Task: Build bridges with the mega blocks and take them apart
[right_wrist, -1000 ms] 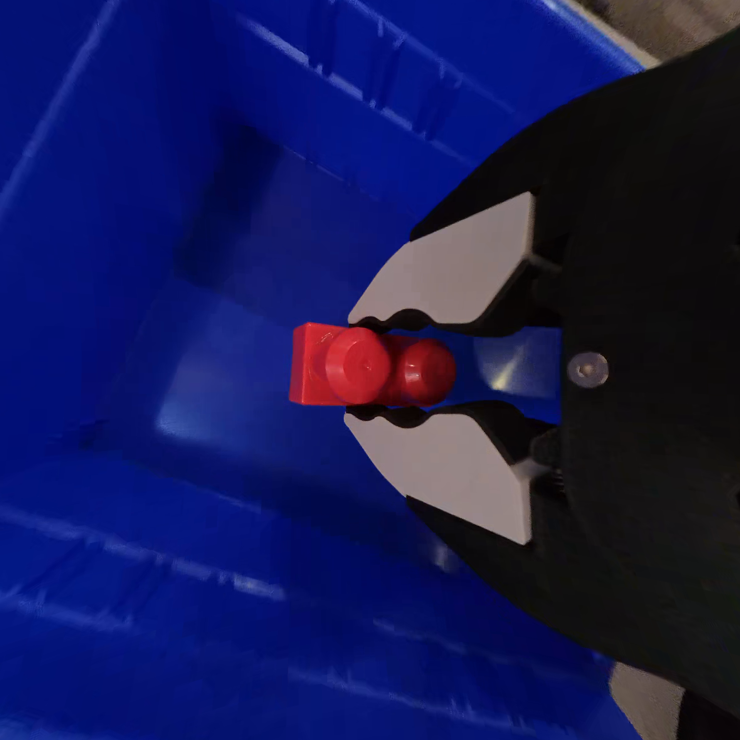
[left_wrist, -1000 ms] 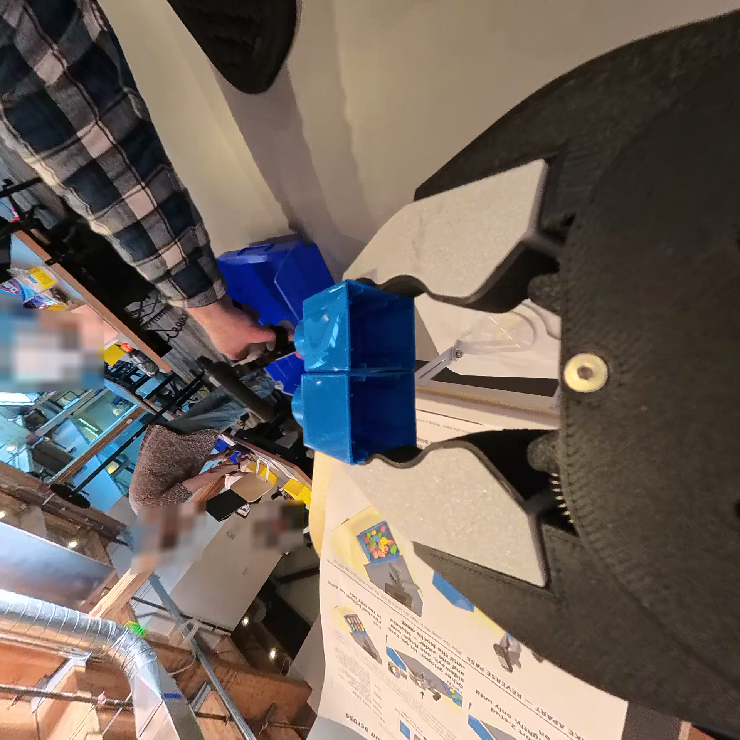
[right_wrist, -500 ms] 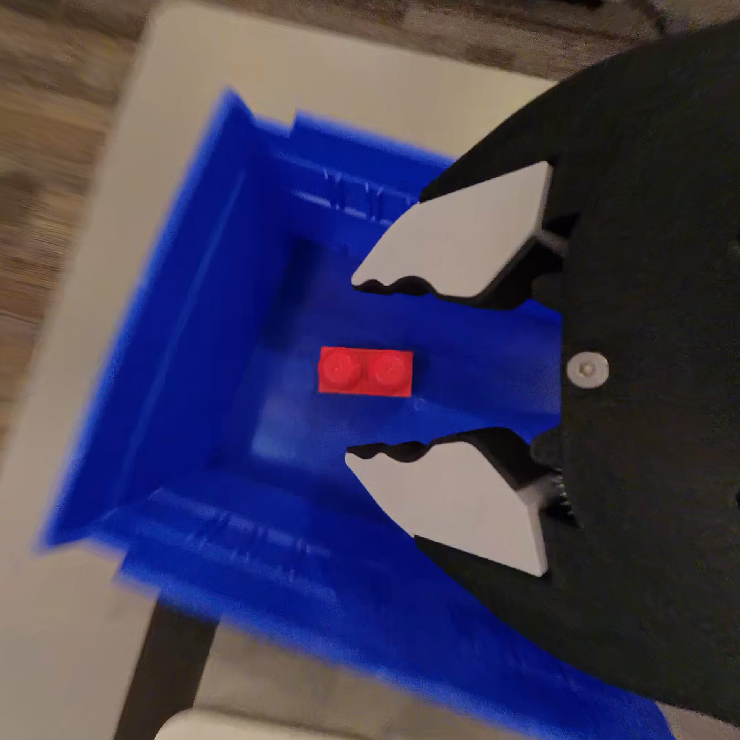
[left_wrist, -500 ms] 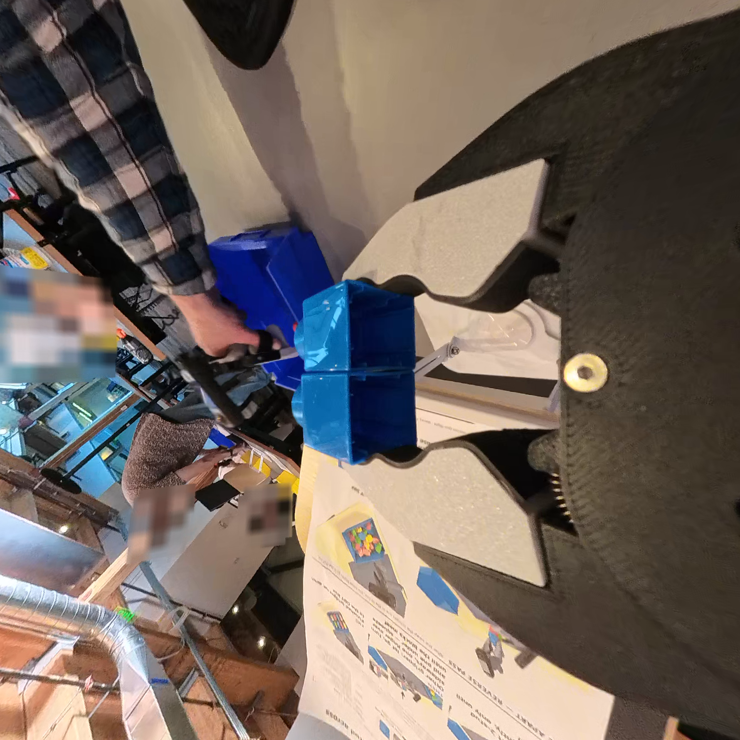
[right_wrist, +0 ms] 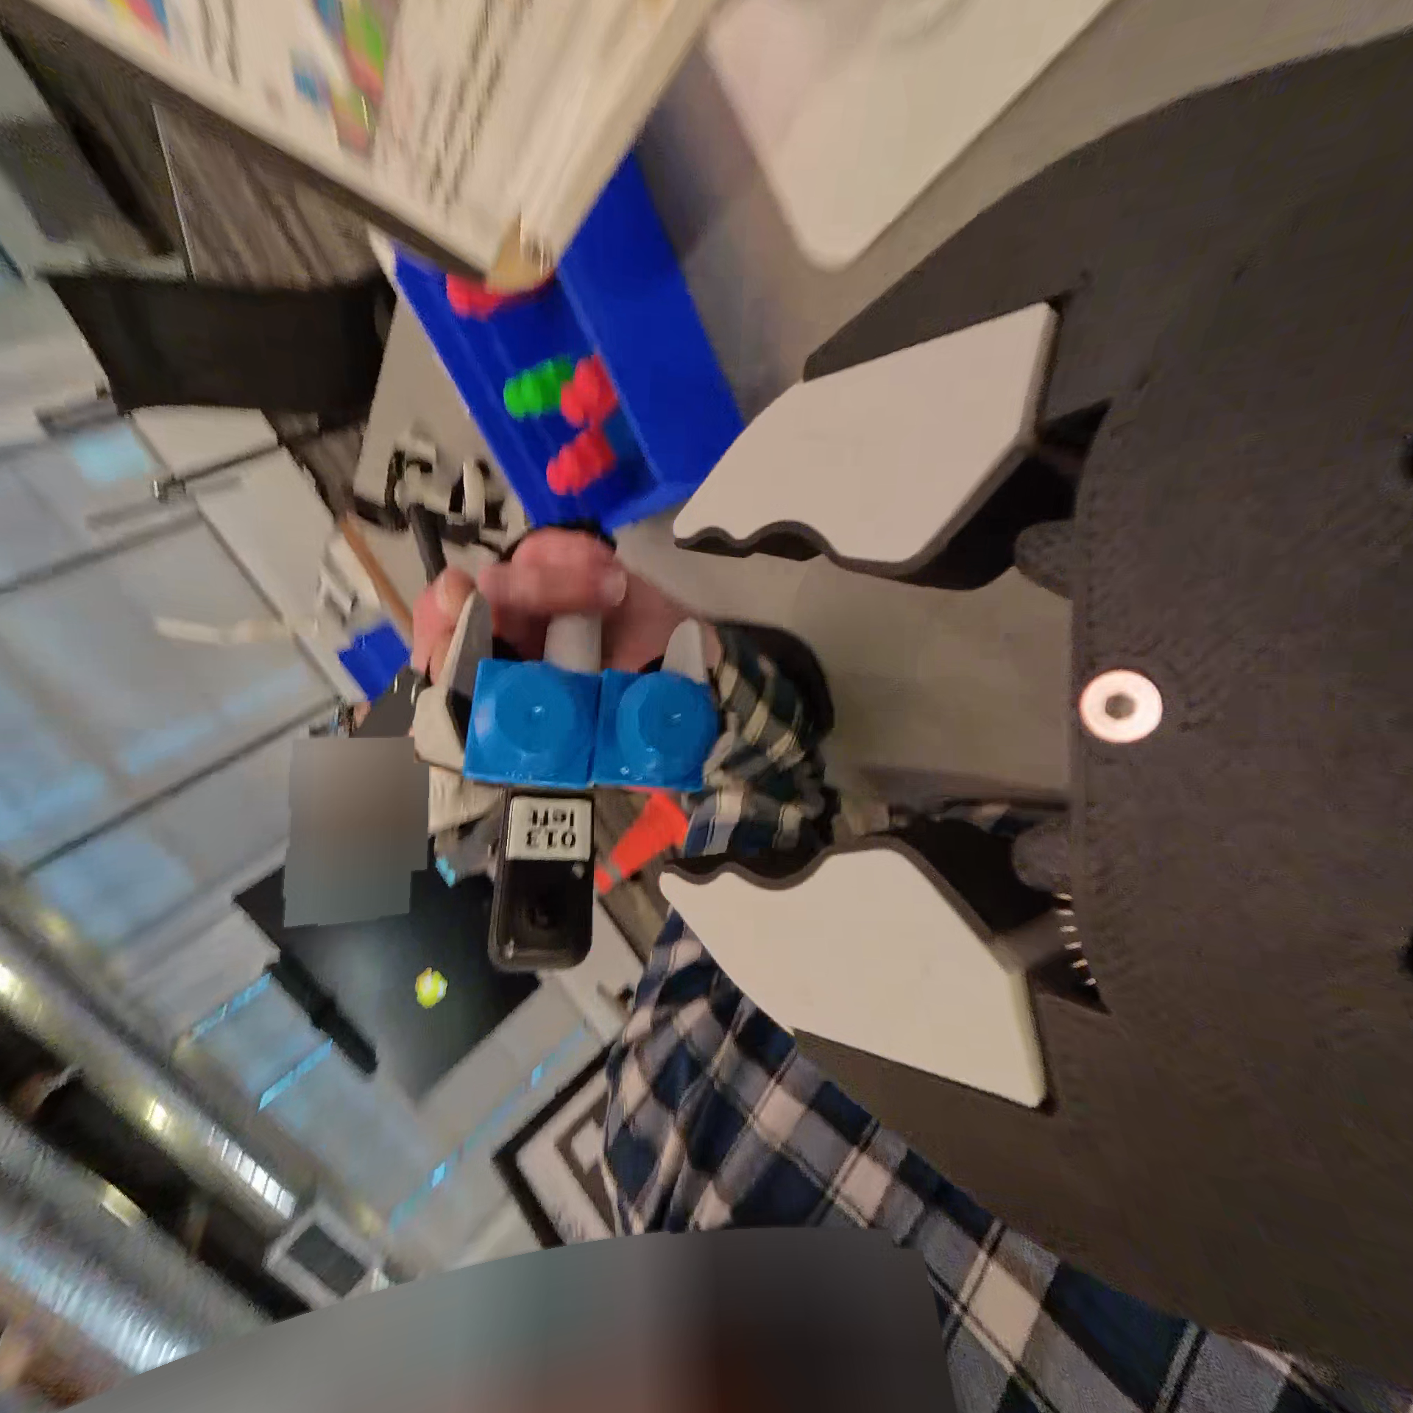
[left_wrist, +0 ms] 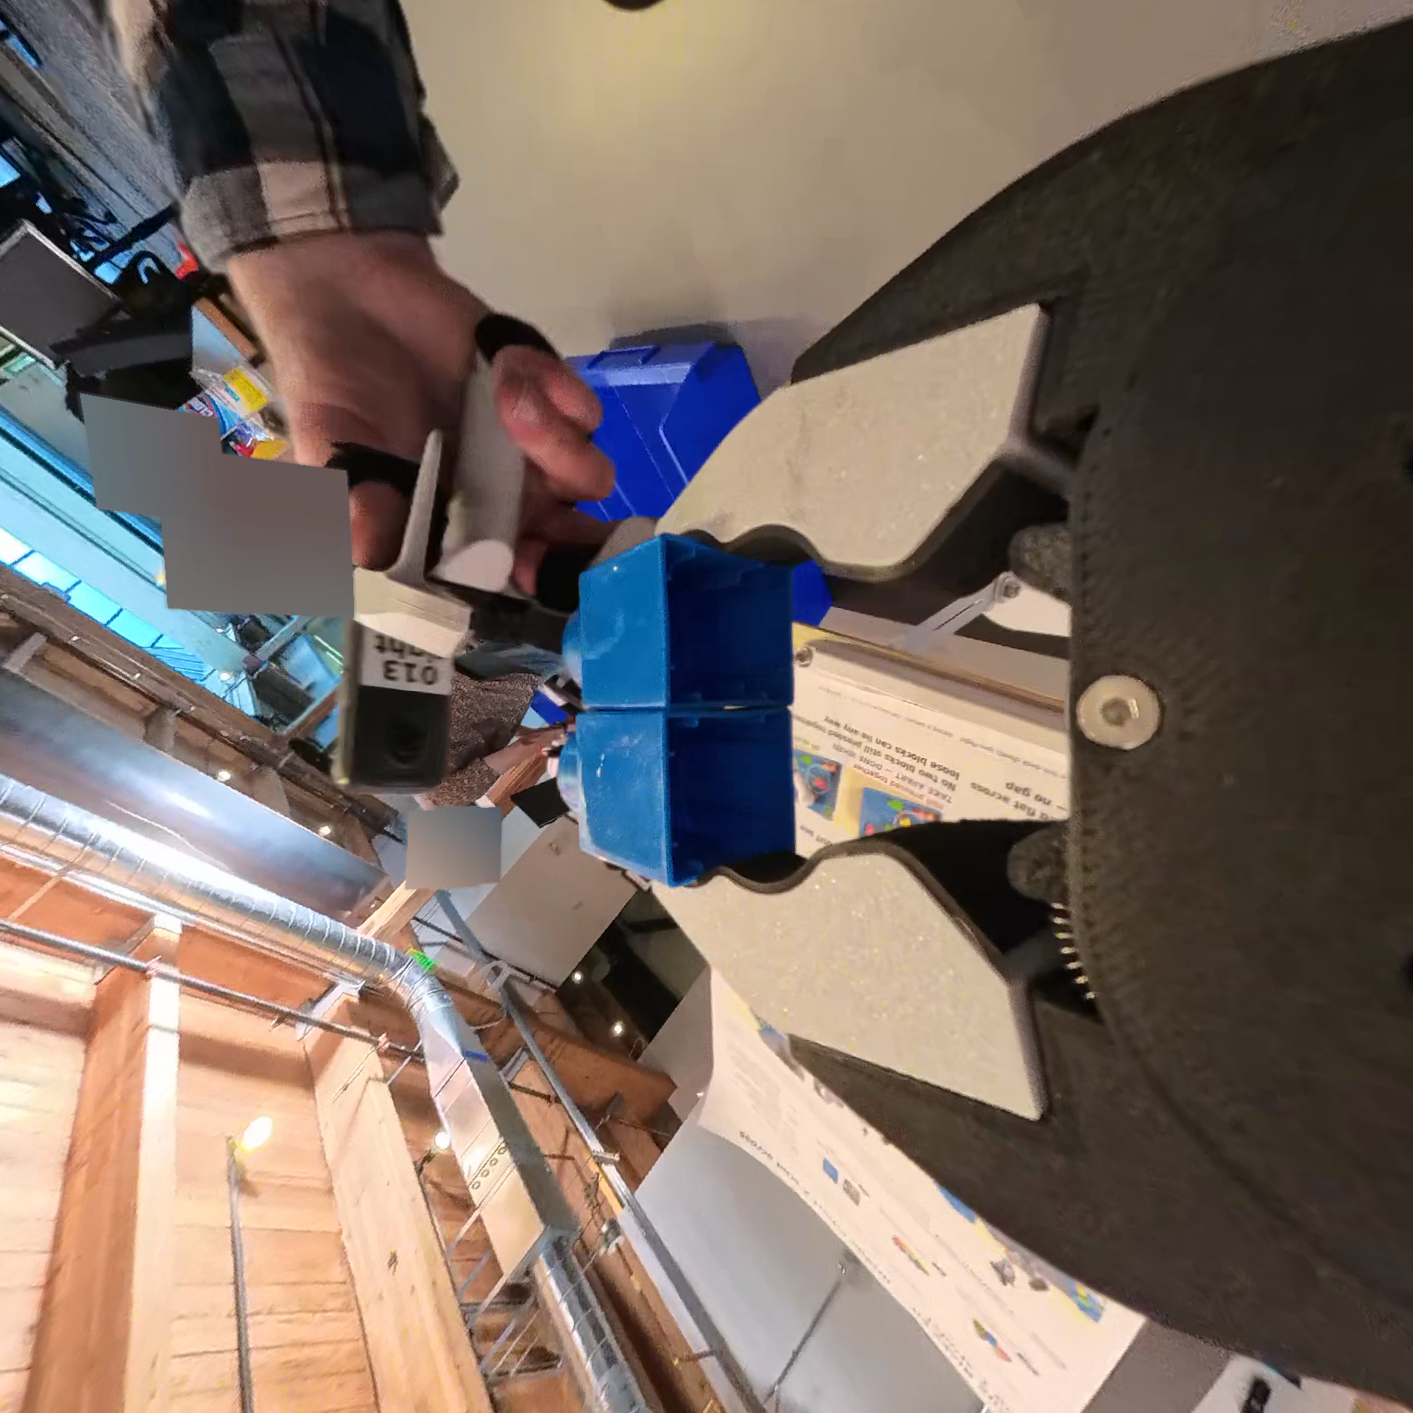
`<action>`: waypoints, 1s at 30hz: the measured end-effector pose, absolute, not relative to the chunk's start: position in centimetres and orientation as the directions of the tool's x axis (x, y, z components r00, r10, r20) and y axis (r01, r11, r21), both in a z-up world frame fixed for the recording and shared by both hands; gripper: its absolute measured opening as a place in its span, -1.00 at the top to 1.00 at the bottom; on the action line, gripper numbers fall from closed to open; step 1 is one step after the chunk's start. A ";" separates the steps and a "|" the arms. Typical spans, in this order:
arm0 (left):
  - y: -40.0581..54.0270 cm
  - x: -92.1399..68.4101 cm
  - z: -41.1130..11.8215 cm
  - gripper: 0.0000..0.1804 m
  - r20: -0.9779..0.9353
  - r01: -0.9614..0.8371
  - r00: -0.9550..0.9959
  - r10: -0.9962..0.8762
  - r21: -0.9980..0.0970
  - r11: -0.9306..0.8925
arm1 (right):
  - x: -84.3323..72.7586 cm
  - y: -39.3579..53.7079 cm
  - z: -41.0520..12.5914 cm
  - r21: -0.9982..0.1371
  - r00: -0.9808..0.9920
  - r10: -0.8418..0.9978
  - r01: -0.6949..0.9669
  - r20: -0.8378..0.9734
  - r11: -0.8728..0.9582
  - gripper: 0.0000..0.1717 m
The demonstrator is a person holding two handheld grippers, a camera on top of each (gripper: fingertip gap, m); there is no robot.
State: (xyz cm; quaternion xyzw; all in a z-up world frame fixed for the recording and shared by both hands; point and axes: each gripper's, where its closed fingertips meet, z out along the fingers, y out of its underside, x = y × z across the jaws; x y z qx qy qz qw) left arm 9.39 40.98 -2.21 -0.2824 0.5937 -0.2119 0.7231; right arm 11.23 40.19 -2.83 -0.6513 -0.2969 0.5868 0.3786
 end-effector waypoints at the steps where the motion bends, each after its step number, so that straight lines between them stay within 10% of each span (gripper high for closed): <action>1: 40.6 9.5 -2.2 0.19 -0.743 -0.027 0.195 -0.640 -0.656 0.754 | 10.0 39.8 -2.9 -0.833 0.097 0.827 -0.051 -0.554 -0.551 0.12; 30: 40.3 10.6 -2.0 0.19 -0.744 -0.020 0.261 -0.615 -0.641 0.767 | 5.9 38.5 -2.6 -0.784 -0.100 0.785 -0.057 -0.611 -0.618 0.53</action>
